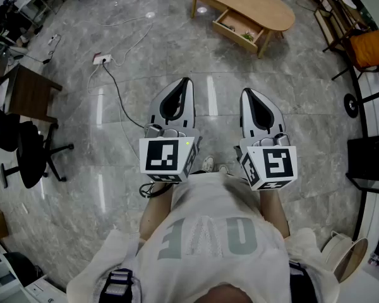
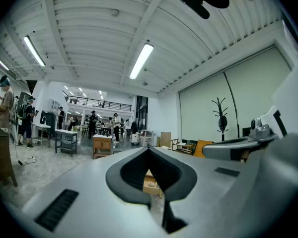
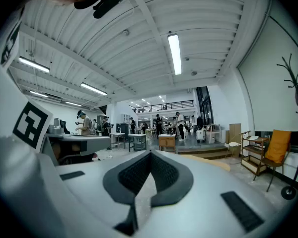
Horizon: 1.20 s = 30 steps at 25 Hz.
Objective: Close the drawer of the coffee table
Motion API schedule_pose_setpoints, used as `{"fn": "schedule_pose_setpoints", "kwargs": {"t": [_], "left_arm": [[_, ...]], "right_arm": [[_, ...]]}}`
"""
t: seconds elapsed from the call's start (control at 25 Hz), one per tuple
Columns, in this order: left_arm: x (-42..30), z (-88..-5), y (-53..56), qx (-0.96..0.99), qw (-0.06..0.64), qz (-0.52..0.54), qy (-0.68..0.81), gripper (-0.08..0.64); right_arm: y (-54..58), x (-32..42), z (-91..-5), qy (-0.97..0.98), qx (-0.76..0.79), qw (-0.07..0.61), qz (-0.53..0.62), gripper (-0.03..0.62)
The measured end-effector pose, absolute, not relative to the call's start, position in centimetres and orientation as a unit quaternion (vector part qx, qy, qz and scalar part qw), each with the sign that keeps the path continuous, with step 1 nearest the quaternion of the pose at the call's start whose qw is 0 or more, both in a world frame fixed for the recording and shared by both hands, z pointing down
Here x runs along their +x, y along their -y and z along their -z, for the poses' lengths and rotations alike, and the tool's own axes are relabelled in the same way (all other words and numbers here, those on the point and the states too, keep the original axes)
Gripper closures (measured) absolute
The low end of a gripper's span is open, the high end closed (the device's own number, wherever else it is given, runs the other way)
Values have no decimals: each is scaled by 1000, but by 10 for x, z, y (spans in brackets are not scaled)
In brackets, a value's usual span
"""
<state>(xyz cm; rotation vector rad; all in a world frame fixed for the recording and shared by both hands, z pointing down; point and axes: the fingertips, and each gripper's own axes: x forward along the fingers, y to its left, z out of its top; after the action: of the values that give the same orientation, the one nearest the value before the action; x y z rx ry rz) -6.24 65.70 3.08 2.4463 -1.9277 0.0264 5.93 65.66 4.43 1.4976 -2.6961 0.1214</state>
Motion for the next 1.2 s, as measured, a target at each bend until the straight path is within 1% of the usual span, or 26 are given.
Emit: {"fn": "schedule_pose_setpoints", "kwargs": {"t": [0.2,0.52,0.8,1.2], "left_arm": [[-70,-32,-655,783,21,-4,622,551],[-104,-39,-644,775,33,12,631,551],[-122,-48,-616,781,39,19,623,551],[-125,-52,-529,779,40,17,625,551]], "right_arm": [[-654,62,-47,871,488,30,-42,588],[-635,50,-51,869,491,39,-39,588],[-614,44,-50,864,501,26,-38,587],[-517,48,-58,868,494,28,-44,588]]}}
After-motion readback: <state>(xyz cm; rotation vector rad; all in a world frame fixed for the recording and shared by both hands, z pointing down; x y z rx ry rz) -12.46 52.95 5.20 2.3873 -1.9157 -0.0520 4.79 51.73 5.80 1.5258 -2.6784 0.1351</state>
